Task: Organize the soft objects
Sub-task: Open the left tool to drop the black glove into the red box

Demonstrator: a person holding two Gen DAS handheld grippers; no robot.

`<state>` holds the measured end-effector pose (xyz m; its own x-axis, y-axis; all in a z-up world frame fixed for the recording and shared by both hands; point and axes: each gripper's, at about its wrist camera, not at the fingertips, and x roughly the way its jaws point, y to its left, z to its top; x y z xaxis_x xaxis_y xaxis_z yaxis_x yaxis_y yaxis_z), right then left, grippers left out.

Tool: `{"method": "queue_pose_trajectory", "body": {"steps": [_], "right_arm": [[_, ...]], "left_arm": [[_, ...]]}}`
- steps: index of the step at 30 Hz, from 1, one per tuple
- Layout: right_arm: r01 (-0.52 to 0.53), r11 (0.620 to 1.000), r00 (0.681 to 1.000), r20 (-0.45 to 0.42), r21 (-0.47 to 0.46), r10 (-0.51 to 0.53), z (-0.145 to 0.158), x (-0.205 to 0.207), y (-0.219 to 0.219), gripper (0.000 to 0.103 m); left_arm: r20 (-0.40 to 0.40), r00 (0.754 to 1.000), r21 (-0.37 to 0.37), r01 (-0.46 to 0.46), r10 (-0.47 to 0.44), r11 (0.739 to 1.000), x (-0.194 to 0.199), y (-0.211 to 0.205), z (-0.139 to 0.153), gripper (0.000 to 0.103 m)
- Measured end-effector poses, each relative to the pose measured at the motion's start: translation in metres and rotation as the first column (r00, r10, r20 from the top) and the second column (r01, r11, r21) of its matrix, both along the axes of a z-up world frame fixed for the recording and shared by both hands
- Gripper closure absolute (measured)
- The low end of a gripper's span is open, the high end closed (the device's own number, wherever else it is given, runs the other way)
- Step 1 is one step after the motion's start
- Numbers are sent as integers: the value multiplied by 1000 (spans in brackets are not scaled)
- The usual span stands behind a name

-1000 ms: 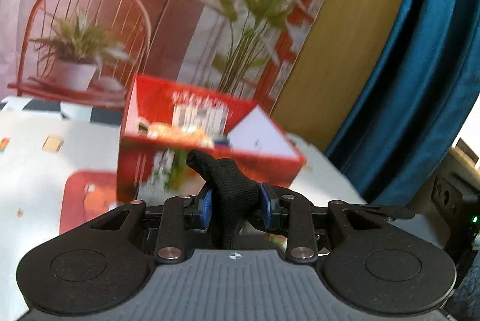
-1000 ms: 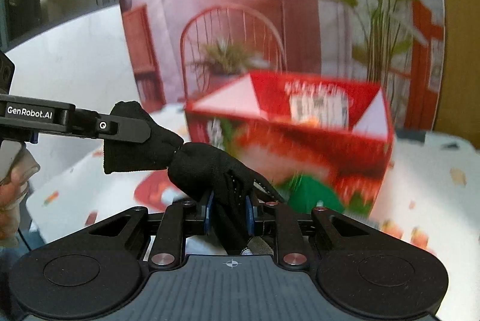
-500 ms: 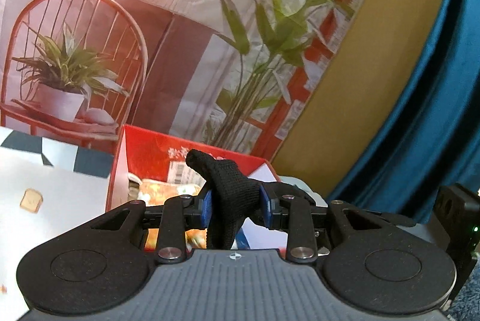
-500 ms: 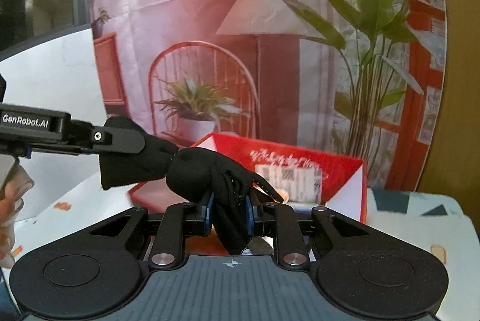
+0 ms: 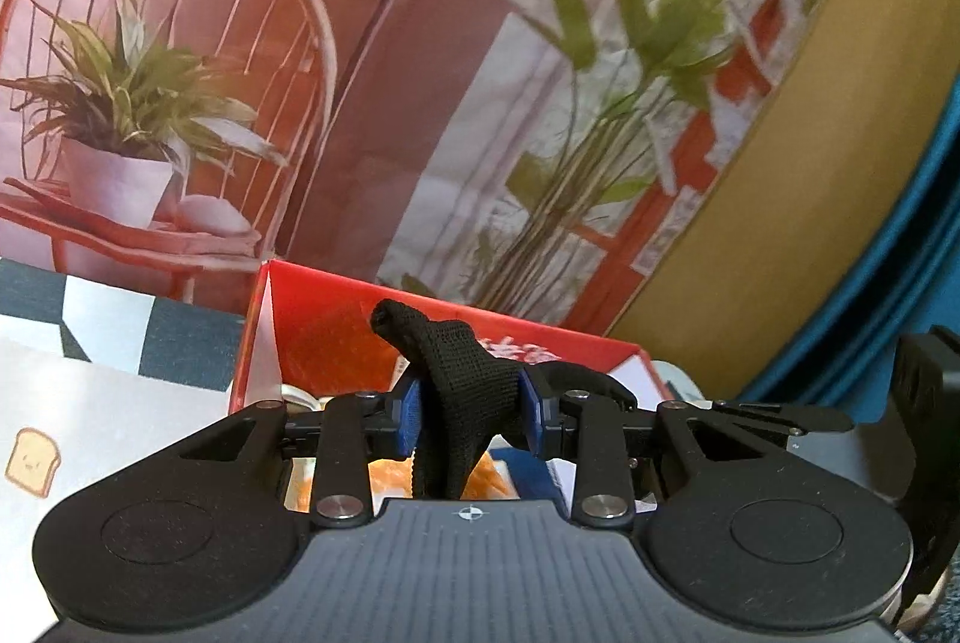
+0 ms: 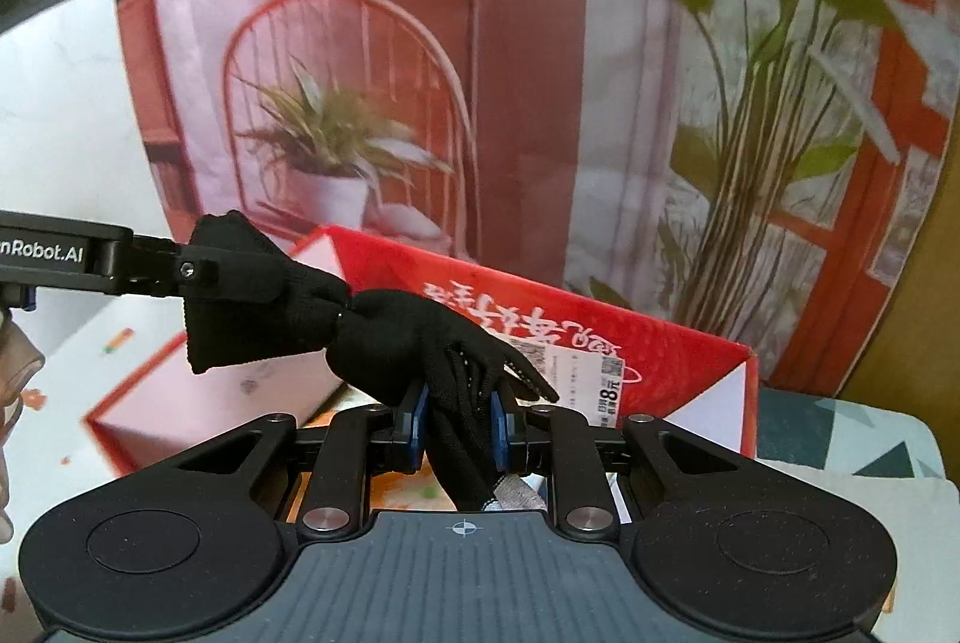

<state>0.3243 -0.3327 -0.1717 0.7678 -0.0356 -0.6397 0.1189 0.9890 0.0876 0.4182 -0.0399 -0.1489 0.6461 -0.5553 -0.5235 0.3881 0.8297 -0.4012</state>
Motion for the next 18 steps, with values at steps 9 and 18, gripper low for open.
{"method": "queue_pose_trajectory", "body": {"steps": [9, 18], "right_arm": [[21, 999, 989, -148, -30, -25, -21, 48, -13, 80], [96, 993, 982, -156, -63, -105, -19, 39, -18, 42]], "left_arm": [[-28, 999, 93, -36, 39, 995, 31, -6, -17, 43], [13, 999, 153, -39, 37, 987, 17, 0, -3, 38]]}}
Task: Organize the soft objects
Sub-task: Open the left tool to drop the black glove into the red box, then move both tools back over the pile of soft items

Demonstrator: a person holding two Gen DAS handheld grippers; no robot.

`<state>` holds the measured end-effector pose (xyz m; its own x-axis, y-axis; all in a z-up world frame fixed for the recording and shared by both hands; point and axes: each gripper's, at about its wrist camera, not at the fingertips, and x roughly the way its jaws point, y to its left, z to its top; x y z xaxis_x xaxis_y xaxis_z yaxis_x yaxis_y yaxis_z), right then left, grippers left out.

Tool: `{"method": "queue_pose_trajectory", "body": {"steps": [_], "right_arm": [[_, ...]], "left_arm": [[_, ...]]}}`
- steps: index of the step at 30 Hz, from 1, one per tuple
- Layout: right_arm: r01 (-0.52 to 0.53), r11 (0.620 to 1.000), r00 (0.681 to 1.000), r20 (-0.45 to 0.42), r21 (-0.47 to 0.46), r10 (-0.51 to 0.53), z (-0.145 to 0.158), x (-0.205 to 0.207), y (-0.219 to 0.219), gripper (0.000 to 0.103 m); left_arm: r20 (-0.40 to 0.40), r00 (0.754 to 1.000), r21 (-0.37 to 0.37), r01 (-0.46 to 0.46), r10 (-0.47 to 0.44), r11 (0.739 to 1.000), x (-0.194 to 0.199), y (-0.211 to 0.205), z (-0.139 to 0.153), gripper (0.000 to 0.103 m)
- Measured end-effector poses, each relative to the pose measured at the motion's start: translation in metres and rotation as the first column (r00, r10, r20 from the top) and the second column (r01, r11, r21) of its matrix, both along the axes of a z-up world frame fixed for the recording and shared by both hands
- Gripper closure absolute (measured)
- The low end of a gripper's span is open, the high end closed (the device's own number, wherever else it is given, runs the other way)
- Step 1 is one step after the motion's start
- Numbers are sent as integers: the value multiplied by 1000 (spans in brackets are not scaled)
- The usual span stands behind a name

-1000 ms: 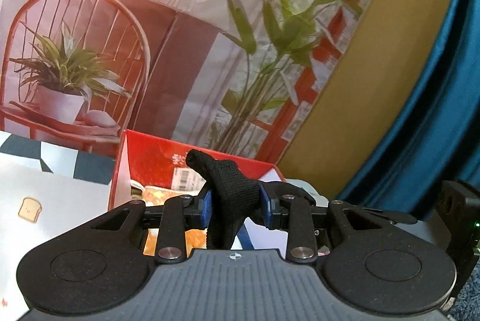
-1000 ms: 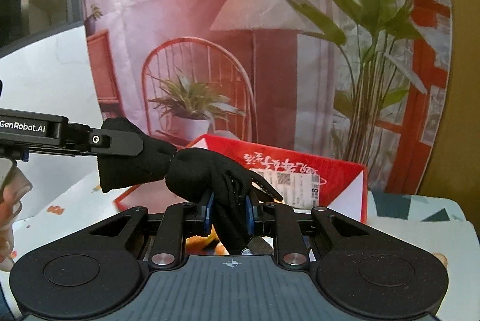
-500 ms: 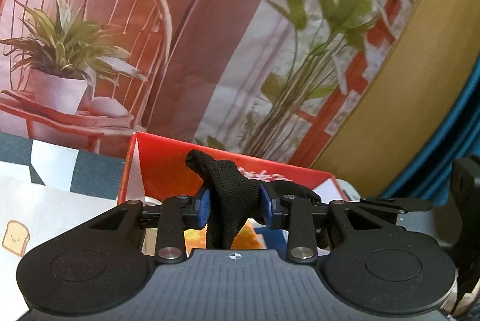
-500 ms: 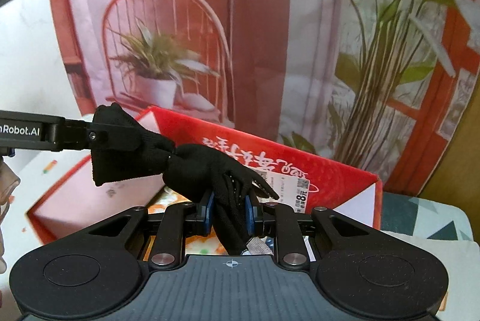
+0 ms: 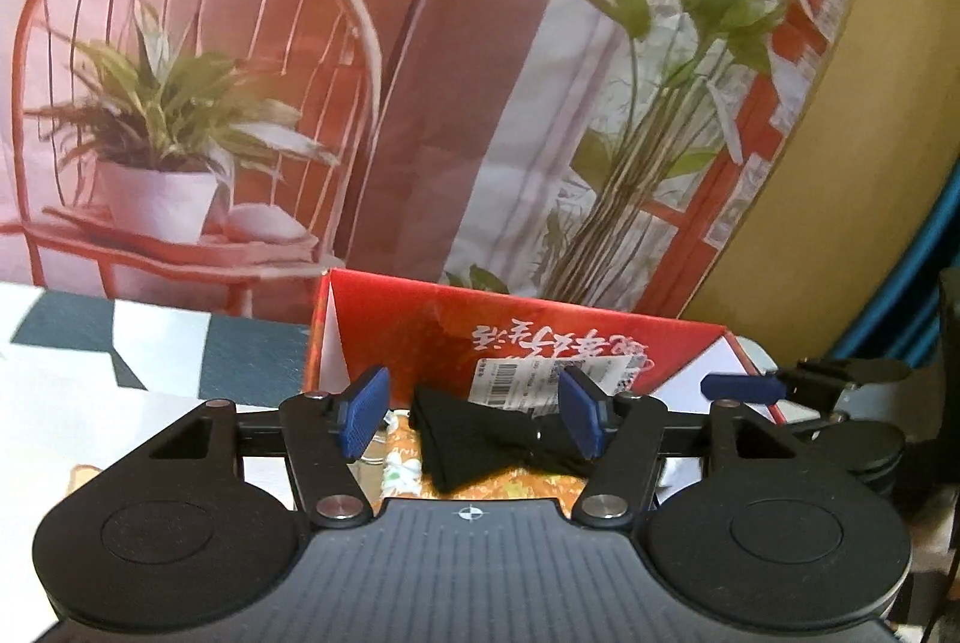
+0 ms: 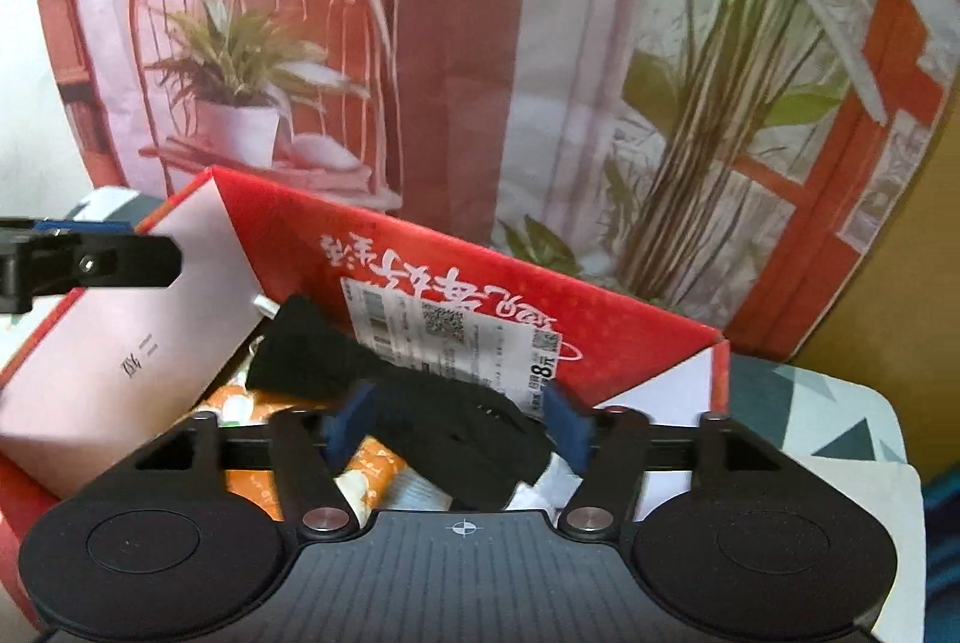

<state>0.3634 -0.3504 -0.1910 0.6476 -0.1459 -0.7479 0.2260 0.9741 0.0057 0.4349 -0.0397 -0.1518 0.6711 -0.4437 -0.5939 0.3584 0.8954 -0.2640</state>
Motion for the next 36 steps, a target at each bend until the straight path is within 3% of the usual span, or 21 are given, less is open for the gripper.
{"method": "queue_pose_trajectory", "body": {"steps": [5, 8, 10, 18, 24, 29, 36], "right_arm": [[8, 1000, 998, 54, 23, -9, 22, -27, 2, 33], [9, 999, 994, 109, 45, -14, 36, -51, 8, 17], [7, 998, 988, 156, 70, -17, 45, -71, 15, 1], [2, 995, 963, 269, 95, -28, 59, -143, 45, 0], [10, 992, 947, 318, 124, -49, 47, -191, 68, 0], [23, 989, 954, 292, 149, -66, 22, -221, 85, 0], [54, 987, 977, 197, 148, -83, -21, -256, 97, 1]], "left_arm": [[45, 999, 31, 26, -27, 999, -33, 5, 18, 29], [64, 997, 40, 36, -39, 999, -60, 10, 26, 22], [76, 996, 51, 42, -46, 998, -80, 15, 30, 15], [79, 996, 117, 41, -50, 992, -156, 32, 27, 0], [50, 998, 147, 38, -46, 988, -195, 39, 8, 0], [6, 1000, 113, 25, -26, 993, -213, 47, -17, 0], [-78, 997, 157, 33, -20, 987, -230, 53, -60, 2]]}}
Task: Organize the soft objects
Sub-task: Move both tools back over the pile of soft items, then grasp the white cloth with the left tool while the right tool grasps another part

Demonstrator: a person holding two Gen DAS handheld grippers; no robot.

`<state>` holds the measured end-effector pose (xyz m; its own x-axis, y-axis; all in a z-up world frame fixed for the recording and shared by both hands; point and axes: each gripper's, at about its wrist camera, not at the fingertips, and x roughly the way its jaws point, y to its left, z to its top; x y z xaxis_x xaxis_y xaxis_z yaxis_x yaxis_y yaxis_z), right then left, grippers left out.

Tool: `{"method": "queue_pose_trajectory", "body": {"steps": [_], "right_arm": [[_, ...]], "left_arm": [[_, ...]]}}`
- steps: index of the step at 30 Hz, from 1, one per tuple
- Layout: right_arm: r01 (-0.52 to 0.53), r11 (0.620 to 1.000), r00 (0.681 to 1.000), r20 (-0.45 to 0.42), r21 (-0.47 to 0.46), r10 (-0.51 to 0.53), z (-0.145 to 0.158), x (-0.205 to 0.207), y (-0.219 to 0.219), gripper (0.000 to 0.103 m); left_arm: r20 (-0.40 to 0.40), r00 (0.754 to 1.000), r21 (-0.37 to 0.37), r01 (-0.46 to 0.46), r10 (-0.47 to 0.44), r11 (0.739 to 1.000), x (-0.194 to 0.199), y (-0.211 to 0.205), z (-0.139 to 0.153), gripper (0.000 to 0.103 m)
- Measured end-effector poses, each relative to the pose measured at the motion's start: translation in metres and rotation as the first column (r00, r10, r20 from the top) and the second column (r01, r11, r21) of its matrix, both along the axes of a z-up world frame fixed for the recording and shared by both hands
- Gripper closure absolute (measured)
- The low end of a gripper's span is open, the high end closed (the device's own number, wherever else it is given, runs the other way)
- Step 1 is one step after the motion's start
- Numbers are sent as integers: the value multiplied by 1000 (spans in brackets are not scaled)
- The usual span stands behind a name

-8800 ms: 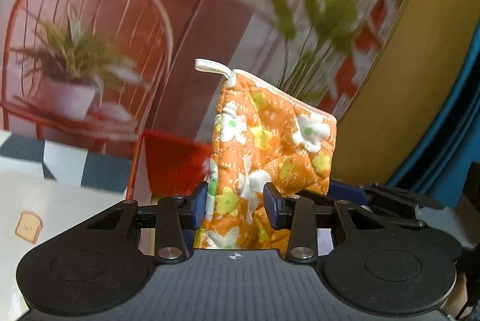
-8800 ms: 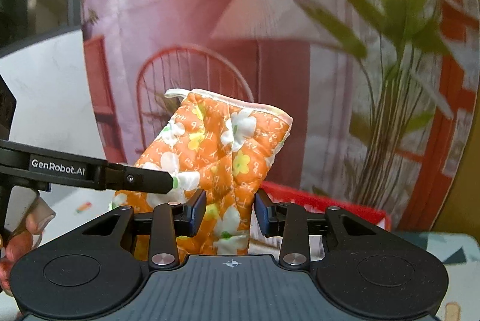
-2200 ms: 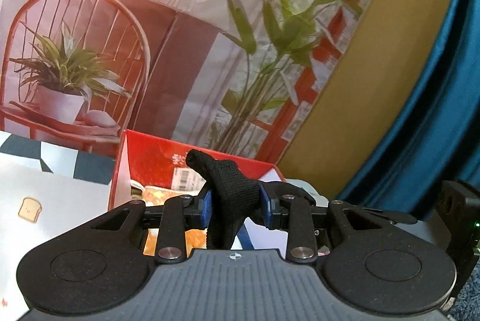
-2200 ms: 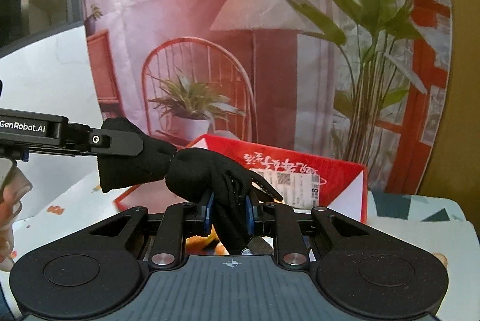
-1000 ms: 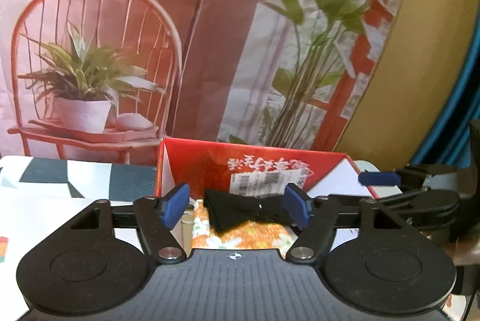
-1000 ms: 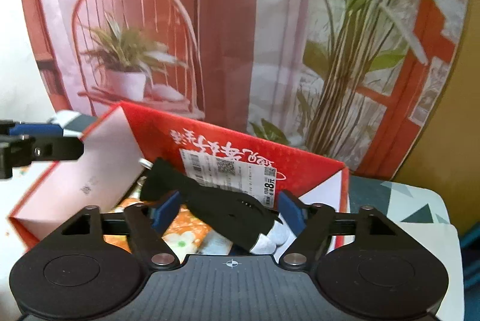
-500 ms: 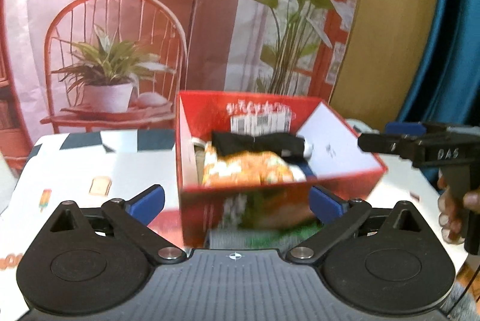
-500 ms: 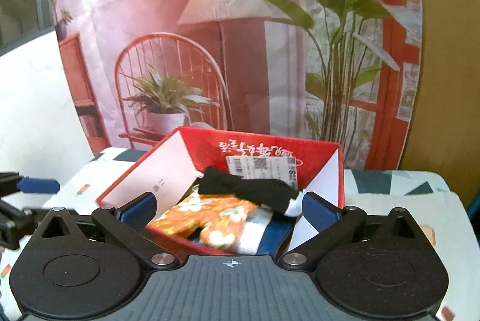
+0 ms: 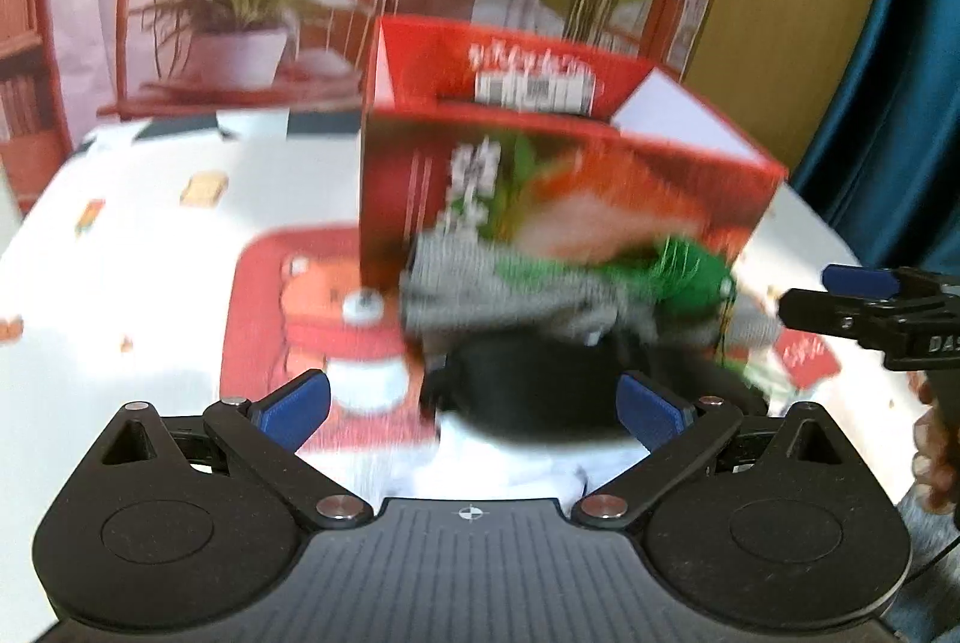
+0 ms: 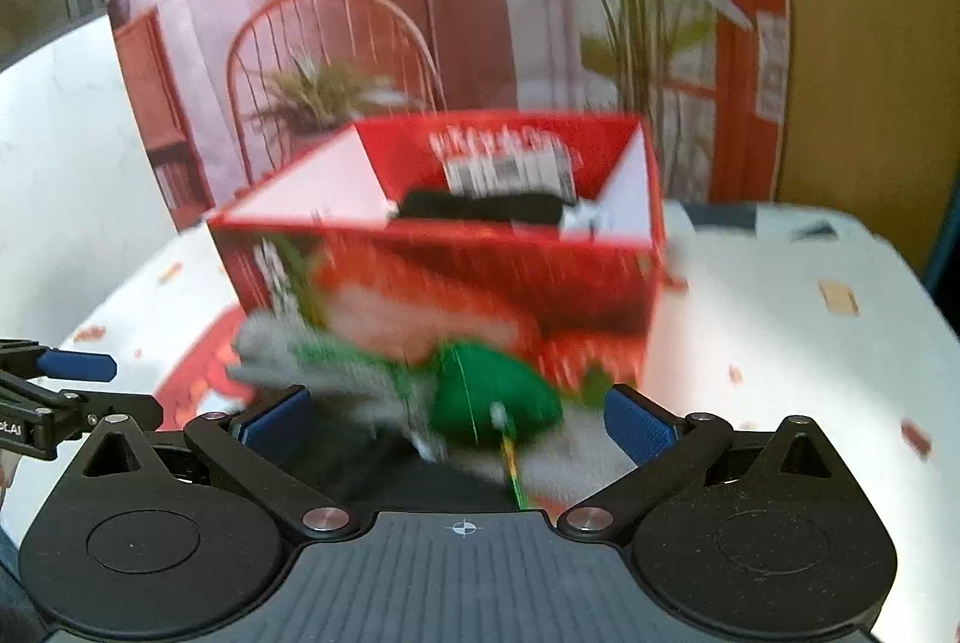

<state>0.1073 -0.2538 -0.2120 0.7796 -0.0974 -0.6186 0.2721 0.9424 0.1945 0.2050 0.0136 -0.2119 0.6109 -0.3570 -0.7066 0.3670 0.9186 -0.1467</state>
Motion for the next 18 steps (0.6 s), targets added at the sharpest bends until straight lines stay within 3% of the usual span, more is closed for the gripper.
{"method": "queue_pose_trajectory", "body": {"steps": [9, 13, 18], "right_arm": [[30, 998, 994, -108, 47, -24, -41, -39, 1, 5], [19, 997, 989, -146, 75, -8, -52, -43, 3, 13], [14, 995, 986, -167, 101, 3, -58, -40, 3, 22]], "left_arm": [[-89, 995, -5, -39, 38, 999, -8, 10, -35, 21], [-134, 990, -27, -58, 54, 998, -7, 16, -48, 46], [-124, 989, -35, -85, 80, 996, -10, 22, -52, 62]]}}
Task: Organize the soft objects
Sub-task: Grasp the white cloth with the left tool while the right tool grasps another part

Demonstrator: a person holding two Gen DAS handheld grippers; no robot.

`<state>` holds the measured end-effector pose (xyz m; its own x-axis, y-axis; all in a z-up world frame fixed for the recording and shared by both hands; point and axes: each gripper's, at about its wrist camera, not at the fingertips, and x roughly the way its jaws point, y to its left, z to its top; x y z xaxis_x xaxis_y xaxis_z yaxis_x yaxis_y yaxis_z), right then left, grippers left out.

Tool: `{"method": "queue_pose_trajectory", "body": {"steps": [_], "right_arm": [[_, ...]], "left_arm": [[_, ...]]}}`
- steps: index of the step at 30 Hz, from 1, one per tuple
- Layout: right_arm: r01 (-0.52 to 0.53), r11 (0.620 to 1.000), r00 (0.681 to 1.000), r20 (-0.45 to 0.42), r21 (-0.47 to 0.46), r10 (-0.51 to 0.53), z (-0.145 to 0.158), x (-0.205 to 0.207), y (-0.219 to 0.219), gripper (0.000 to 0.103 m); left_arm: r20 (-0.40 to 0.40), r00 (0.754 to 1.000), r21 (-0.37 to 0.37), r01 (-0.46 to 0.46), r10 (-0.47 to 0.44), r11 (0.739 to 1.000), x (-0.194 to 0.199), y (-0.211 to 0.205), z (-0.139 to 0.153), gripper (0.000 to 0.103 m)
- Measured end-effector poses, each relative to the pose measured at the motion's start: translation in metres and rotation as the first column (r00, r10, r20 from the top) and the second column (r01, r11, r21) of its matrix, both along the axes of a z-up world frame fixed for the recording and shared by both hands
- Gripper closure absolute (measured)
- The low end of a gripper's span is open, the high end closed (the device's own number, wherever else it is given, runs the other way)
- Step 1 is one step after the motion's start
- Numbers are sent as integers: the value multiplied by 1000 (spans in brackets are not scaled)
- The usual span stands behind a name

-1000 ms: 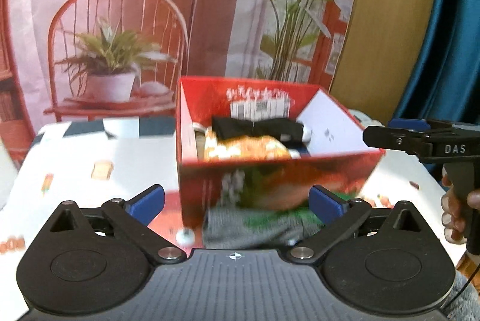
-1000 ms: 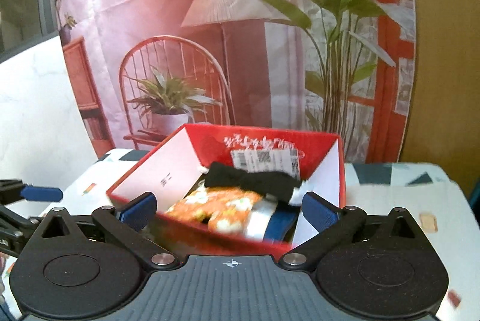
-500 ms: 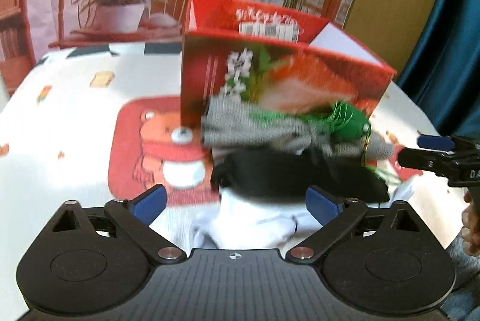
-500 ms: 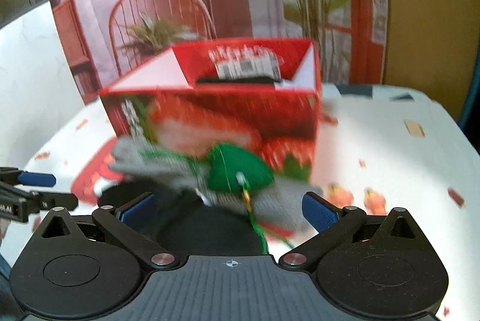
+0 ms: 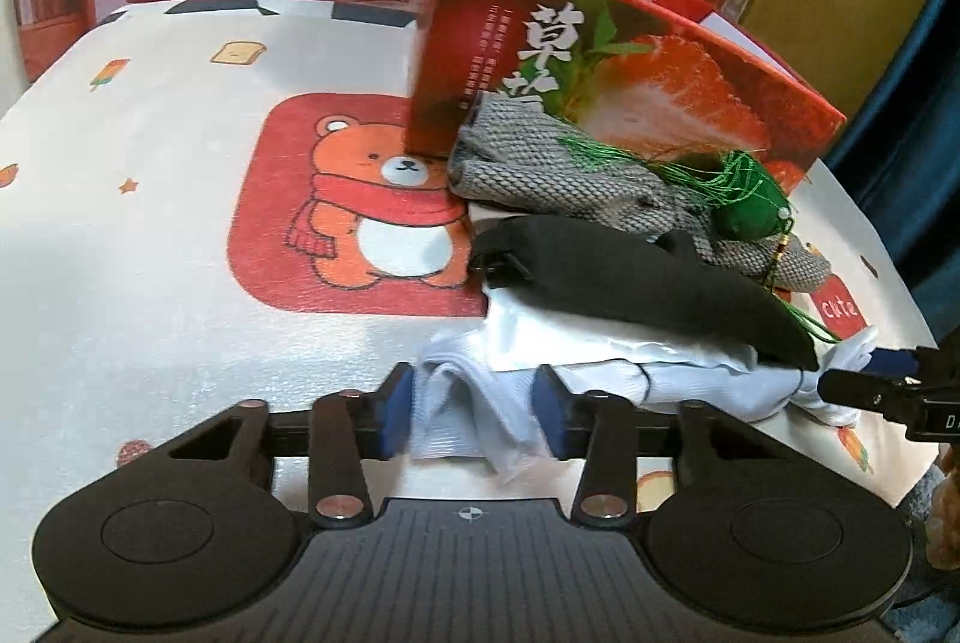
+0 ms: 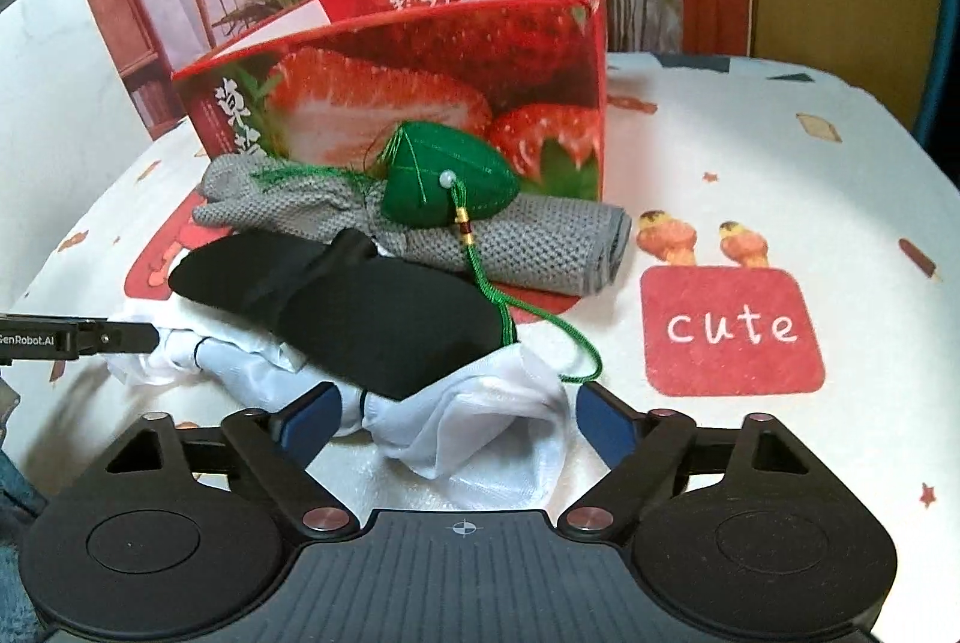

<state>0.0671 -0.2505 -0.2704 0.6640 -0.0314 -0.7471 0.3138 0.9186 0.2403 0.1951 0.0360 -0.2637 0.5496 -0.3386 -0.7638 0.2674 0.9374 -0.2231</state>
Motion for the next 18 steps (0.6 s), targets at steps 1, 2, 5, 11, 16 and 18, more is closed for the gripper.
{"method": "queue_pose_trajectory", "body": {"steps": [1, 2, 5, 11, 16, 18], "right_arm": [[-1, 1000, 1000, -7, 3, 1, -2, 0, 0, 22], [-1, 1000, 1000, -12, 4, 1, -4, 1, 1, 22], [-1, 1000, 1000, -24, 2, 1, -8, 2, 2, 23], [-3, 1000, 1000, -29, -24, 2, -15, 5, 3, 27], [-28, 998, 999, -23, -49, 27, -15, 8, 6, 40], [-30, 998, 999, -21, -46, 29, -14, 10, 4, 42]], "left_arm": [[1, 1000, -4, -3, 3, 1000, 0, 1, 0, 64], [1, 1000, -12, -6, 6, 1000, -1, 3, 0, 64], [8, 1000, -15, -7, 7, 1000, 0, 2, -2, 63], [32, 999, 3, 0, 0, 1000, -2, -2, -2, 62], [37, 999, 1, 3, -3, 1000, -2, -2, -2, 59], [35, 999, 0, 3, -3, 1000, -2, -2, -2, 59]]}}
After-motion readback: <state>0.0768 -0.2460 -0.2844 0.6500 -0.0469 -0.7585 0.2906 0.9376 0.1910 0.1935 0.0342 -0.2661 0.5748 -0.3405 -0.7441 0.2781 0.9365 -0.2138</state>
